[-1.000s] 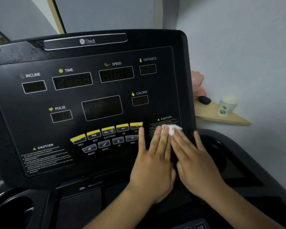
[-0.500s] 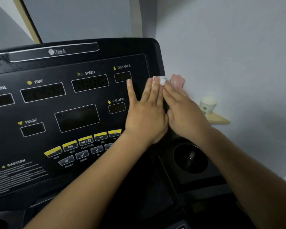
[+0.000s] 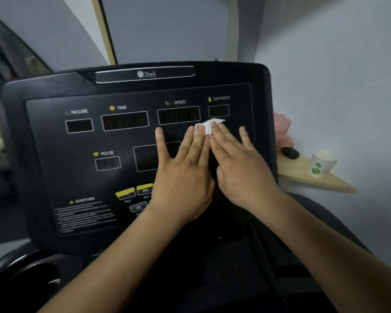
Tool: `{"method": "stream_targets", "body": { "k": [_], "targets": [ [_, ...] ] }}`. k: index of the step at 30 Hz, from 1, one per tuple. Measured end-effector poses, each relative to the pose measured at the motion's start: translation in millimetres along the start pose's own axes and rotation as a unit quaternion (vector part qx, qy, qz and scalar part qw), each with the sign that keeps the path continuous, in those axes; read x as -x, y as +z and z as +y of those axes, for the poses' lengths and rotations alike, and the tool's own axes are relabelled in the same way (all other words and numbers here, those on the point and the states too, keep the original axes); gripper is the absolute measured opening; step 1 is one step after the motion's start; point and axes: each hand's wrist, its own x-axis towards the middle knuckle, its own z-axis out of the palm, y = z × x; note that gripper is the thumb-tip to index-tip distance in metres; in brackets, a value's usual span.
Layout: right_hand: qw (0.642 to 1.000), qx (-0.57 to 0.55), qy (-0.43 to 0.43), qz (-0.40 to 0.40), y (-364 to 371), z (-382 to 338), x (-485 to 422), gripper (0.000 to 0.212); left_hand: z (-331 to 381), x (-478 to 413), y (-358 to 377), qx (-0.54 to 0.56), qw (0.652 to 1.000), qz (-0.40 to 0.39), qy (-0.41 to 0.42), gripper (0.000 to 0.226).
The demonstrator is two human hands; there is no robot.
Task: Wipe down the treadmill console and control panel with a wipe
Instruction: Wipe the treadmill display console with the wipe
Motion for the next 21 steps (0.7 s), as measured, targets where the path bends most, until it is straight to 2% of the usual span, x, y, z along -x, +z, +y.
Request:
{"method": "stream_targets", "body": {
  "k": [5, 11, 21],
  "targets": [
    [0.998, -0.025, -0.051, 0.025, 2.3, -50.2, -24.7, 0.066, -45.9, 30.7, -7.2, -0.01, 0.999, -0.008, -0.041, 0.067],
    [0.993, -0.006, -0.111, 0.042, 9.9, -116.3, -51.7, 0.062, -98.9, 76.1, -12.5, -0.027, 0.994, -0.023, -0.1, 0.068],
    [0.984, 0.028, -0.175, -0.007, 24.5, -214.0, -65.8, 0.062, -157.3, 156.9, -7.8, -0.015, 0.982, -0.047, -0.184, 0.067]
  ]
}}
